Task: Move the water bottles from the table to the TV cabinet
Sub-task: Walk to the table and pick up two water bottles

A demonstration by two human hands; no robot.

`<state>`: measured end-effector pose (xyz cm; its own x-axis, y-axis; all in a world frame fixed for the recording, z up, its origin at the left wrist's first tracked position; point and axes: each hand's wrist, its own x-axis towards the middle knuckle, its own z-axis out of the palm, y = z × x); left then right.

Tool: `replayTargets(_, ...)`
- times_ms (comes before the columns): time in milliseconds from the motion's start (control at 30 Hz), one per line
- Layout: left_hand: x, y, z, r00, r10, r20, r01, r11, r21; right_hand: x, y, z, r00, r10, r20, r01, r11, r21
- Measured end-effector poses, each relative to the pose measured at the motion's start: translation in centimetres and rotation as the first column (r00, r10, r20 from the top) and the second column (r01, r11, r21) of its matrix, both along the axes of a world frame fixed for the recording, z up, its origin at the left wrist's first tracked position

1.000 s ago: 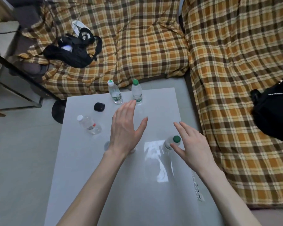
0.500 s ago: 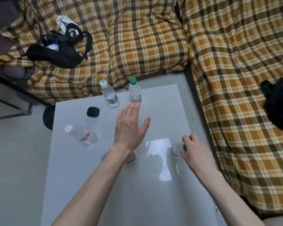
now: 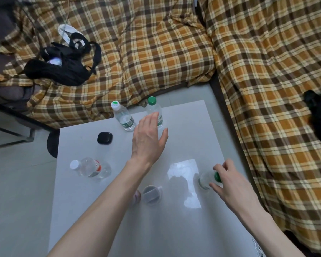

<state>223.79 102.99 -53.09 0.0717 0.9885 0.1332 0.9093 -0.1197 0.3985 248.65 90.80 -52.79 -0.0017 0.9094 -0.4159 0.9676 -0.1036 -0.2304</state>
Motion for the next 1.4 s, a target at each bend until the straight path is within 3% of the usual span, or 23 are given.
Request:
replayTargets(300, -0.3, 6.0, -0.1, 0.994, 0.021, -0.104, -0.017, 0.999, 0.042, -1.4, 2.5, 0.4, 0.984, -0.041, -0.171, 0.062, 0.991, 0.118)
replayTargets(500, -0.3, 9.8, -0.5, 0.980, -0.010, -0.199, -0.021, 0.988, -0.151, -2.1, 3.8, 0.5, 0.973, -0.050, -0.224, 0.089, 0.981, 0.170)
replayTargets(1100, -0.5, 6.2, -1.7, 0.998, 0.047, -0.029, -0.053, 0.963, -0.263, -1.4, 2.7, 2.0, 0.962, -0.016, -0.272, 0.085, 0.966, 0.244)
replayTargets(1200, -1.1, 4.7, -0.8, 0.997, 0.067, 0.021, -0.060, 0.966, -0.251, -1.4, 2.5, 3.0, 0.961, 0.001, -0.276, 0.080, 0.956, 0.281)
replayTargets(1400, -1.0, -0.2, 4.6, 0.999, -0.049, -0.008, 0.047, 0.982, -0.183, -1.7, 1.9, 6.7, 0.961, 0.081, -0.264, 0.015, 0.940, 0.340)
